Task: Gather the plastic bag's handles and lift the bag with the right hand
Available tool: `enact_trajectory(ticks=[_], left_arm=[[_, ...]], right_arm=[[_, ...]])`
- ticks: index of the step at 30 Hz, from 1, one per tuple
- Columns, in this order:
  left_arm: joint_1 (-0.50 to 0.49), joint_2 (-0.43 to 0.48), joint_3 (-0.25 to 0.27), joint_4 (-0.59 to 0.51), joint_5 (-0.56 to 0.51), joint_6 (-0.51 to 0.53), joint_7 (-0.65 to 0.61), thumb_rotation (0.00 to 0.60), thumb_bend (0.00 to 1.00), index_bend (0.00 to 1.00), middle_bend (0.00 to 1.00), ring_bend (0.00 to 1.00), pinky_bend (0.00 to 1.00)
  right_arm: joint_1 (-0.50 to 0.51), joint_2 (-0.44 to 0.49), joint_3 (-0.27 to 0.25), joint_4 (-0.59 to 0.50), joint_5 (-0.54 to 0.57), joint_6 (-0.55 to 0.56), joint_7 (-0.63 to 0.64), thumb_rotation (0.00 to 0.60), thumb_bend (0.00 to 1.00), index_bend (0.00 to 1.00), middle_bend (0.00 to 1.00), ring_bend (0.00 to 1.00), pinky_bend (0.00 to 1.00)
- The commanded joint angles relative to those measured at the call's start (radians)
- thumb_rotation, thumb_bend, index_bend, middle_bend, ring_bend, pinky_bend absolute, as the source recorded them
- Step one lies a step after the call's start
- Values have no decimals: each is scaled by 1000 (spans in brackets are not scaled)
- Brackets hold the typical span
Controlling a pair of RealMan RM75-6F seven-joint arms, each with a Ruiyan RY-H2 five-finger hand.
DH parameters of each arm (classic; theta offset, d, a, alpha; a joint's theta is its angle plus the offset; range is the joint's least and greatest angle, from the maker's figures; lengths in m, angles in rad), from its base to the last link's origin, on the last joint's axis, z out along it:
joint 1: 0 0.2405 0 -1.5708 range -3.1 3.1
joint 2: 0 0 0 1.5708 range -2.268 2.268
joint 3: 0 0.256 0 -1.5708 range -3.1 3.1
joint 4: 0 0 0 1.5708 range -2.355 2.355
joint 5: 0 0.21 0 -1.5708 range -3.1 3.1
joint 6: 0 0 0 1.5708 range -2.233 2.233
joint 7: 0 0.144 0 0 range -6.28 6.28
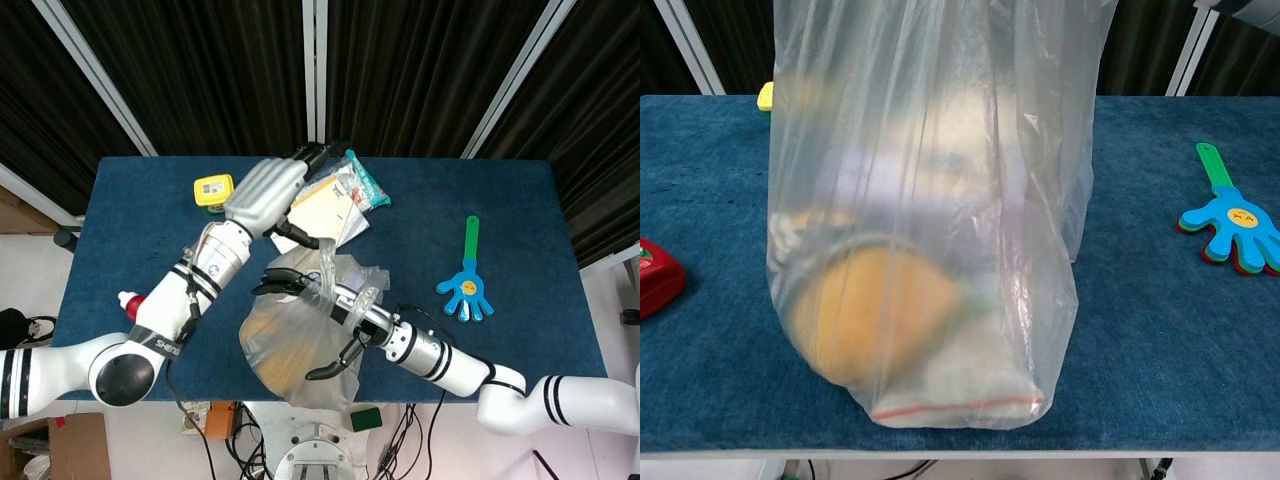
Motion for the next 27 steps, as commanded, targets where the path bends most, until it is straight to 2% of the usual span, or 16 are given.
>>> enact_trajectory(ticks=[1, 4, 11, 27], left_arm=[[-1, 50, 3, 23, -81, -70, -59, 600, 21, 54, 120, 73, 181], [9, 109, 21, 55, -129, -166, -95, 600, 20, 53, 120, 73, 181], [45, 161, 52, 110, -105, -276, -178, 600, 20, 54, 120, 73, 180], [101, 192, 147, 206, 5, -350, -295, 600, 20, 54, 120, 73, 180]], right_arm=[[0, 2, 4, -1, 6, 5, 11, 600, 87, 71, 126, 0, 81], [3, 5, 12, 1, 15, 5, 21, 600, 87, 82, 132, 0, 85], [9, 5, 23, 6, 31, -3, 32, 600, 87, 83, 133, 0, 86], [20, 31, 72, -22, 70, -13, 35, 600, 86, 83, 139, 2, 92]])
